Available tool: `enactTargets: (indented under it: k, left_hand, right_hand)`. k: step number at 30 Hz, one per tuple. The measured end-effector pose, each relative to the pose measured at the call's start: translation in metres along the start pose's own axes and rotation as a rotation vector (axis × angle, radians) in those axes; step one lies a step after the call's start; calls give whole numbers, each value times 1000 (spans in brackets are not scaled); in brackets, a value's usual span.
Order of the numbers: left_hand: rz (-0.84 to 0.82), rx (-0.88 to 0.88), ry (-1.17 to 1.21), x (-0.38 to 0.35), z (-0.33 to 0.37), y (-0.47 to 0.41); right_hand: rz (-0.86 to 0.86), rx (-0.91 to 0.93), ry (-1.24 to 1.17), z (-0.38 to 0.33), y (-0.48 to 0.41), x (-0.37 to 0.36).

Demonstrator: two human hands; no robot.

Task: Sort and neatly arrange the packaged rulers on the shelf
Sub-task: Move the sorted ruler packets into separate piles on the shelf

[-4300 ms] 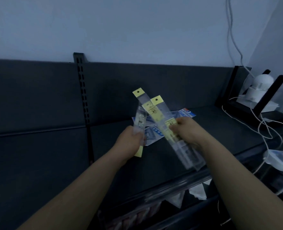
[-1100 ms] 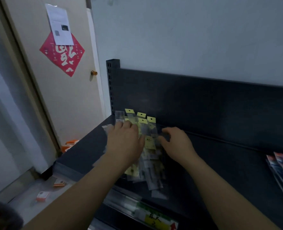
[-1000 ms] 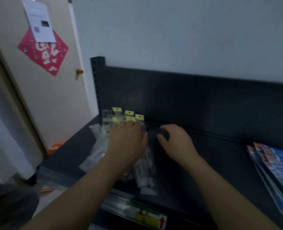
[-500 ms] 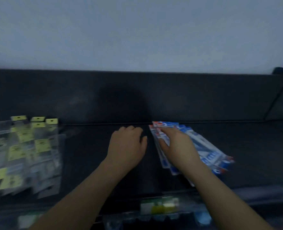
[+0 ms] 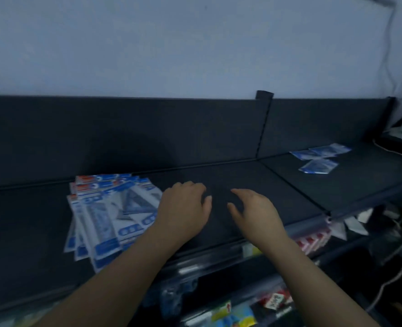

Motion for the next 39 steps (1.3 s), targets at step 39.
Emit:
enactTargets:
  k: [39]
  left_hand:
    - [-494,168,105,-289,289,-337]
  right_hand:
    - [-40,-354,7,489,-218,75]
Point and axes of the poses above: each hand's wrist, its own y-axis away from the middle knuckle, its own x-axis out of the back of the hand, z = x × y, the point moved 3 cm from there along -y, towards the middle knuckle, and after that the axes turned 2 degrees about z, right-handed, at the moved point
